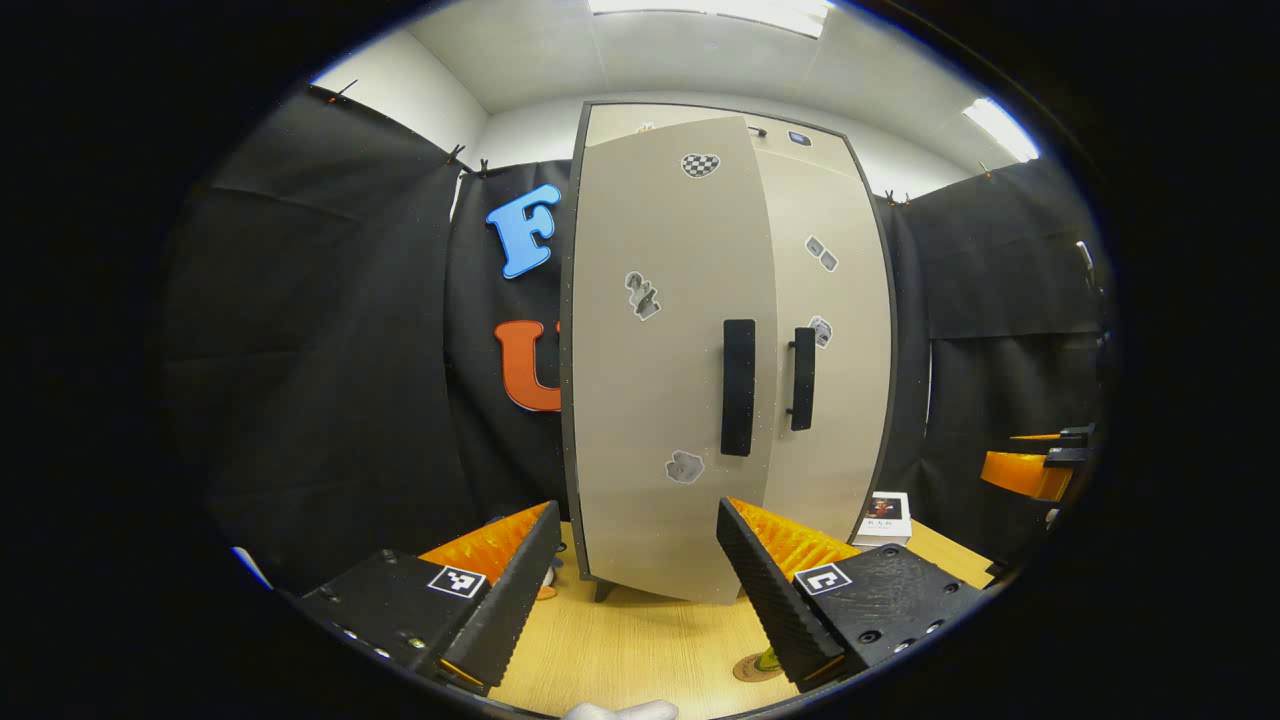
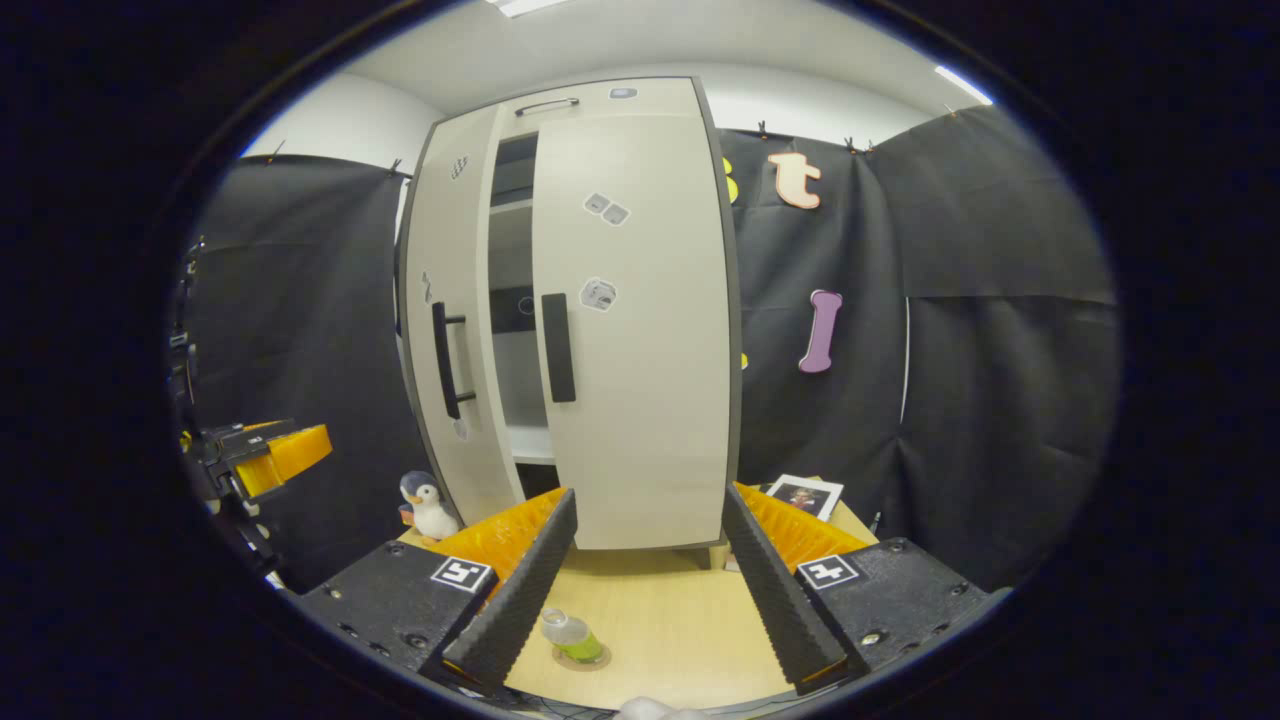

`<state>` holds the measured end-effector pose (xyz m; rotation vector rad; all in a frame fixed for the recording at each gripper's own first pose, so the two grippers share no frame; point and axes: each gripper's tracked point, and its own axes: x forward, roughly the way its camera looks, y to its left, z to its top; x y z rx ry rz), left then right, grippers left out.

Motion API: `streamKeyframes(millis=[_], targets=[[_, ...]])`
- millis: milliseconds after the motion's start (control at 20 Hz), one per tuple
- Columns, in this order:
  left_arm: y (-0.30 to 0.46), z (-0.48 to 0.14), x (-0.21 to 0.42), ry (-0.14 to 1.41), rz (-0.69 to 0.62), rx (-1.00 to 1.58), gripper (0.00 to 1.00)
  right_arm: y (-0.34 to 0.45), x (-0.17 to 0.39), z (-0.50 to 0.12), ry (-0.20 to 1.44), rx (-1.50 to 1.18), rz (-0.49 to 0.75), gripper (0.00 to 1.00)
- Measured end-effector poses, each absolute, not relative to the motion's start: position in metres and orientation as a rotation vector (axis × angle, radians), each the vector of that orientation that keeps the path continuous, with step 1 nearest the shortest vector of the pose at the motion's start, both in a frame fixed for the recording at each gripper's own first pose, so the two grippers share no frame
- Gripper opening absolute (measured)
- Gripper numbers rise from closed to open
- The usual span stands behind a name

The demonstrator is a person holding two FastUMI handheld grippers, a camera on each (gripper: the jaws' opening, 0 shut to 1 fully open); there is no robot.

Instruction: Grasp the bottle in the cabinet with the left hand and place it on the coaster, then close the right door with the right hand and the left door with the left hand.

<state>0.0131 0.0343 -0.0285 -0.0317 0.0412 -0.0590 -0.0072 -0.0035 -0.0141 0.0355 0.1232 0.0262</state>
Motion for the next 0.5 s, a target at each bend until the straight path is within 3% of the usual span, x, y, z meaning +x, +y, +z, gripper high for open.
streamKeyframes(millis=[500], targets=[[0.022,-0.039,-0.003,0.049,-0.044,-0.021,0.96,0.004,-0.006,-0.02,0.128,0.014,0.041,0.96]])
